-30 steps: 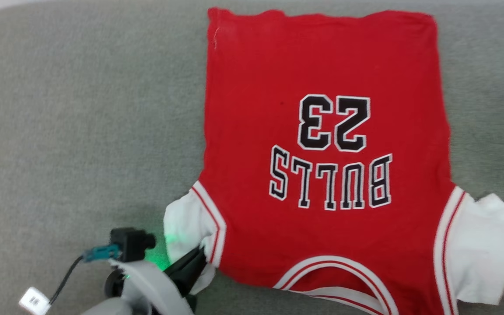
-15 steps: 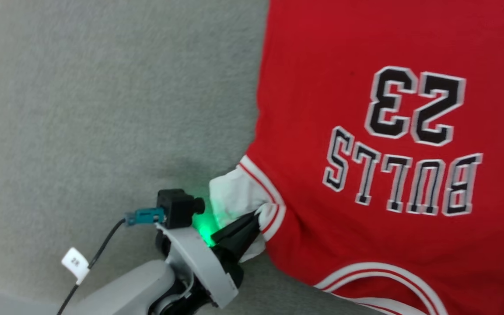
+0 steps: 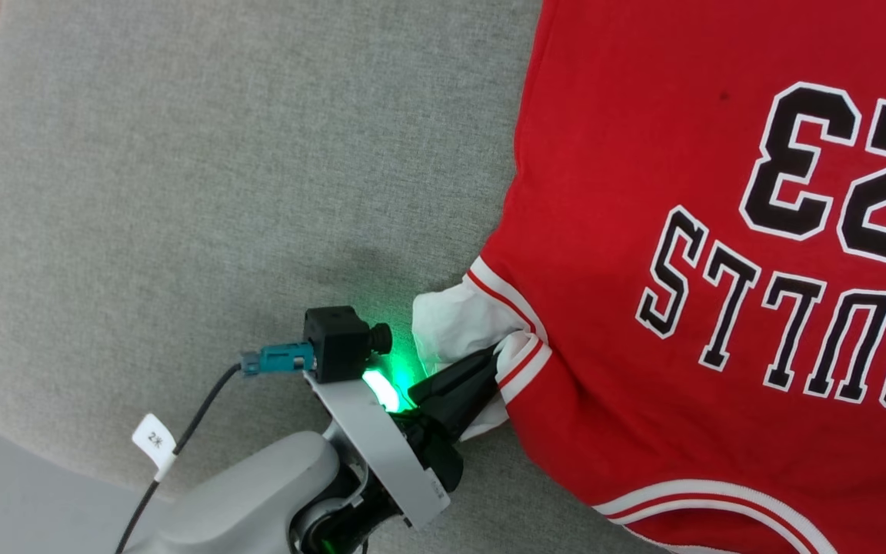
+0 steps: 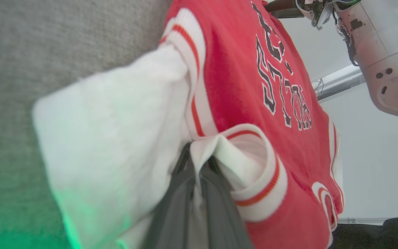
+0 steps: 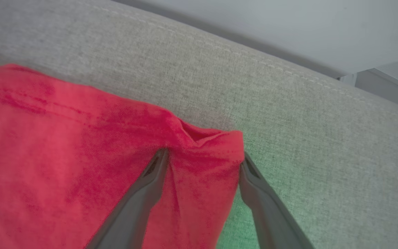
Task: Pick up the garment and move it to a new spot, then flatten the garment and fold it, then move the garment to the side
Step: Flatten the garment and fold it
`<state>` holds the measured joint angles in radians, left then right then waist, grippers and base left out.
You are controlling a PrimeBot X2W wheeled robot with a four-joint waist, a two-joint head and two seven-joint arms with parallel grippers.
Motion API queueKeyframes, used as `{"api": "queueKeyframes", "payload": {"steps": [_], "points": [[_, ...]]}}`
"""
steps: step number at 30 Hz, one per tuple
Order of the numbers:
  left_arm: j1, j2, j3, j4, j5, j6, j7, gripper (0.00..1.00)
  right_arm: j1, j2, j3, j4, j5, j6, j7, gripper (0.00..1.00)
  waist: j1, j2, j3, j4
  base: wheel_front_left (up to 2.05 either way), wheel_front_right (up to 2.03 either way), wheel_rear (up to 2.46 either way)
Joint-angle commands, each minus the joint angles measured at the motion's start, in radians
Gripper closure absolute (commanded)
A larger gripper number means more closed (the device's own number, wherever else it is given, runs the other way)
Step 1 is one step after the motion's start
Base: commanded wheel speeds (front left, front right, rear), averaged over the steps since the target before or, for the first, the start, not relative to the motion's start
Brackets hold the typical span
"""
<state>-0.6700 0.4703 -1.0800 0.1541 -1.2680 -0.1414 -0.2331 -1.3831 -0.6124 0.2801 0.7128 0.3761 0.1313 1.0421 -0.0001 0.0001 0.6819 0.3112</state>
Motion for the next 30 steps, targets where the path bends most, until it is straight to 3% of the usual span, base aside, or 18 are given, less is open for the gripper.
{"api": "queueKeyframes", "payload": {"steps": [1, 2, 9, 14, 21, 25, 30], "points": [[0.015, -0.026, -0.023, 0.151, -0.026, 0.030, 0.029, 1.00, 0.031, 0.027, 0.030, 0.037, -0.002, -0.001, 0.016, 0.80, 0.0001, -0.0001, 0.016, 0.004, 0.00, 0.00, 0.00], [0.012, -0.024, -0.022, 0.156, -0.028, 0.031, 0.029, 1.00, 0.030, 0.032, 0.035, 0.045, 0.006, -0.001, 0.014, 1.00, 0.0001, -0.0001, 0.015, 0.001, 0.00, 0.00, 0.00], [0.019, -0.003, -0.007, 0.176, -0.032, 0.028, 0.012, 1.00, 0.038, 0.016, 0.051, 0.074, 0.050, -0.001, -0.088, 1.00, 0.0001, -0.0001, -0.044, -0.022, 0.00, 0.00, 0.00], [0.079, 0.054, 0.018, 0.167, -0.043, 0.027, -0.008, 1.00, 0.115, -0.008, 0.092, 0.026, 0.177, -0.001, -0.151, 1.00, 0.0001, -0.0001, -0.143, -0.053, 0.00, 0.00, 0.00], [0.171, 0.119, 0.047, 0.117, -0.053, 0.036, -0.021, 1.00, 0.373, -0.161, 0.189, -0.242, 0.431, -0.001, -0.173, 1.00, 0.0001, -0.0001, -0.270, -0.124, 0.00, 0.00, 0.00], [0.194, 0.135, 0.074, 0.075, -0.055, 0.055, -0.026, 1.00, 0.572, -0.266, 0.188, -0.404, 0.553, -0.001, -0.182, 1.00, 0.0001, -0.0001, -0.309, -0.162, 0.00, 0.00, 0.00], [0.210, 0.146, 0.102, 0.060, -0.052, 0.068, -0.029, 1.00, 0.857, -0.352, 0.157, -0.586, 0.674, -0.001, -0.207, 1.00, 0.0001, -0.0001, -0.342, -0.194, 0.00, 0.00, 0.00]]}}
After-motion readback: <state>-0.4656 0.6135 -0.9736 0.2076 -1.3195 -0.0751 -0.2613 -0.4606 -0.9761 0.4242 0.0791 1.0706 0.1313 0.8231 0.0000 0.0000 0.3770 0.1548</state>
